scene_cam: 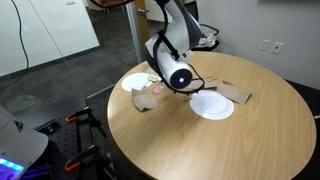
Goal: Put the orange marker in the cup
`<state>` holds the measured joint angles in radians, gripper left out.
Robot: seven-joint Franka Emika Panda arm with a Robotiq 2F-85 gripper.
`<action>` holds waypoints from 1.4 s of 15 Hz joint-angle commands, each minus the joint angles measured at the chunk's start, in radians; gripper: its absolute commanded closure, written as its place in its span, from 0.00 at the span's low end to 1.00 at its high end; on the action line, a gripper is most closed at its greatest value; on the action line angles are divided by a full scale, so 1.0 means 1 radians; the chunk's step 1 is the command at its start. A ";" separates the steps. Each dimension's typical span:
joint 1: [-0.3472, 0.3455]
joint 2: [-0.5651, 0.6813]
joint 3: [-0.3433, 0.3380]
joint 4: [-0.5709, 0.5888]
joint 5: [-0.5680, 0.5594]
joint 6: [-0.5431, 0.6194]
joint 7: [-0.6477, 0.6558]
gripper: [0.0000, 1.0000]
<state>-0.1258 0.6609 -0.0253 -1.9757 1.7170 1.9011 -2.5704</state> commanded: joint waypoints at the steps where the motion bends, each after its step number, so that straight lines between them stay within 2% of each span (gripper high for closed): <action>1: 0.020 -0.005 -0.022 0.000 0.026 -0.026 -0.028 0.17; 3: 0.022 -0.019 -0.020 -0.010 0.028 -0.029 -0.035 0.02; 4: 0.024 -0.029 -0.020 -0.016 0.027 -0.031 -0.040 0.00; 6: 0.029 -0.055 -0.020 -0.033 0.023 -0.033 -0.063 0.00; 9: 0.040 -0.118 -0.023 -0.031 -0.003 -0.029 -0.032 0.00; 21: 0.078 -0.434 -0.015 -0.210 0.008 -0.012 -0.015 0.00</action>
<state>-0.0632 0.3343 -0.0252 -2.1085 1.7190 1.8926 -2.6001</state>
